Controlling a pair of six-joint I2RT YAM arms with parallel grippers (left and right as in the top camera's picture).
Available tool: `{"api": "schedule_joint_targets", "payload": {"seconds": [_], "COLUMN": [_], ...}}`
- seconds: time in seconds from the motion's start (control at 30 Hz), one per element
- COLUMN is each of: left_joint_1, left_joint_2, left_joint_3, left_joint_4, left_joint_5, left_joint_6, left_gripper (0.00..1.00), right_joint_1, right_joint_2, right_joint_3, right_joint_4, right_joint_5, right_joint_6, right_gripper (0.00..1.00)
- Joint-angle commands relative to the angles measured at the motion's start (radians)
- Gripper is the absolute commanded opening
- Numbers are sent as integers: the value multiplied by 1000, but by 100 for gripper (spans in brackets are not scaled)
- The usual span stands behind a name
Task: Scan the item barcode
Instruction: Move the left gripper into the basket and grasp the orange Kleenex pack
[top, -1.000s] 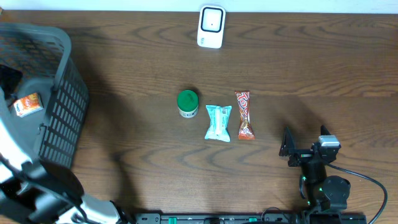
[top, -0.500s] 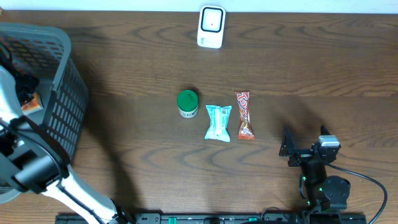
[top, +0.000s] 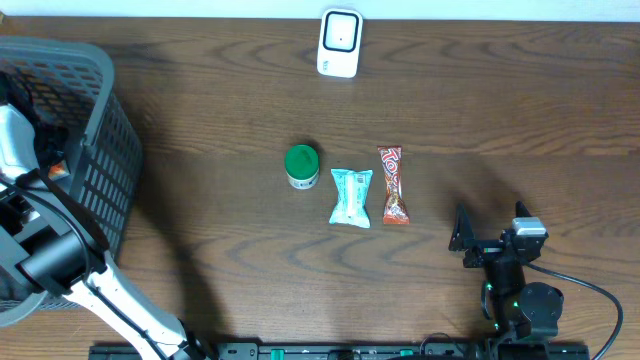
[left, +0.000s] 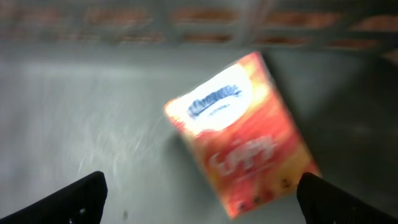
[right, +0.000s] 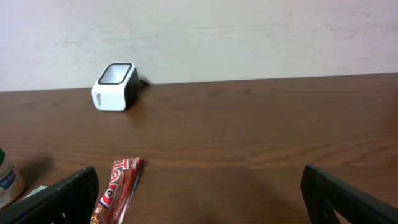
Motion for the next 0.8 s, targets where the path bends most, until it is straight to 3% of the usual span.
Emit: {"api": "schedule_joint_targets", "payload": {"seconds": [0.0,0.23,0.6,0.77], "left_joint_1": [-3,-10,-10,-10], "left_joint_2": [4,4,6,6], "left_joint_3": [-2,-16,-60,-61], "left_joint_4": [-37,-40,63,119], "left_joint_5": [-8,-14,-44,-44], "left_joint_6": [-291,-458,-460,-404], "left_gripper": [98,98,98,98], "right_joint_1": [3,3,3,3], "right_joint_2": [-5,-5,-5,-5], "right_joint_3": [-1,-1,-1,-1], "right_joint_4": [-4,-4,-4,-4], "right_joint_5": [2,2,2,2], "right_joint_6": [-8,-8,-9,-9], "right_gripper": [99,99,99,99]}}
